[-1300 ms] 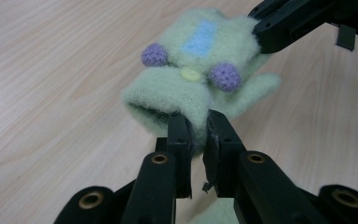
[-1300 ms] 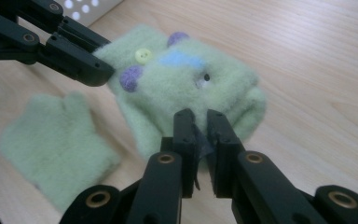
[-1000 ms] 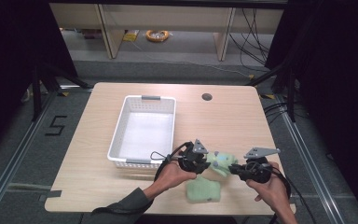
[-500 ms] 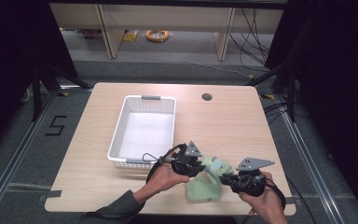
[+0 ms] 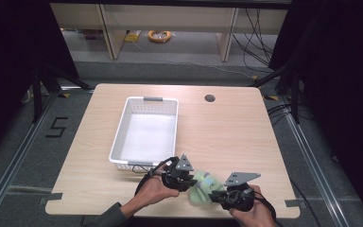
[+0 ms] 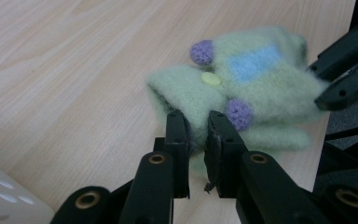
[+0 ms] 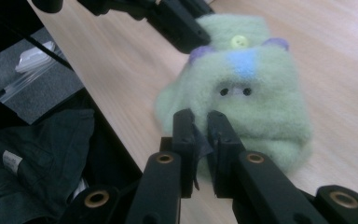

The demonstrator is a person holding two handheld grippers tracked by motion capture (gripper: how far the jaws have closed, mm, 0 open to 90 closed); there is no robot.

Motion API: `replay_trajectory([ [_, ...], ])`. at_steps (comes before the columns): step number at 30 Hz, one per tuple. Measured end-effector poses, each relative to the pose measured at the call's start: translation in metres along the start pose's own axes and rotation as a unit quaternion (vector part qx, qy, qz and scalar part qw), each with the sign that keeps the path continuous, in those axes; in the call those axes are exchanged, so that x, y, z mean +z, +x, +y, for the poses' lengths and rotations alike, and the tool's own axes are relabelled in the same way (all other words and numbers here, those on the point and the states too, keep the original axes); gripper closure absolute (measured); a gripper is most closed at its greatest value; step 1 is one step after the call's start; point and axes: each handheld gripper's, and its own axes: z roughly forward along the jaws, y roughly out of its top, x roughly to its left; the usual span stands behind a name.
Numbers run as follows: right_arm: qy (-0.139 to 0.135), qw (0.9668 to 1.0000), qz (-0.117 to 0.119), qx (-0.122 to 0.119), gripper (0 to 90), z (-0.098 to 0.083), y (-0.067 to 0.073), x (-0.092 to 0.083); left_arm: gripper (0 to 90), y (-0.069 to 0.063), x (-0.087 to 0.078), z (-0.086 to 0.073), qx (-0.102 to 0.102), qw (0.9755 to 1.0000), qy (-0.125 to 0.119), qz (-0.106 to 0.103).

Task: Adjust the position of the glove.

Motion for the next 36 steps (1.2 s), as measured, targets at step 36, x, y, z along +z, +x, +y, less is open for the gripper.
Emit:
replay_trajectory([
  [36, 0.013, 0.9995, -0.021, -0.019, 63.2, 0.025, -0.040, -0.006, 49.6, -0.048, -0.014, -0.020, -0.052, 0.9972, -0.051, 0.013],
])
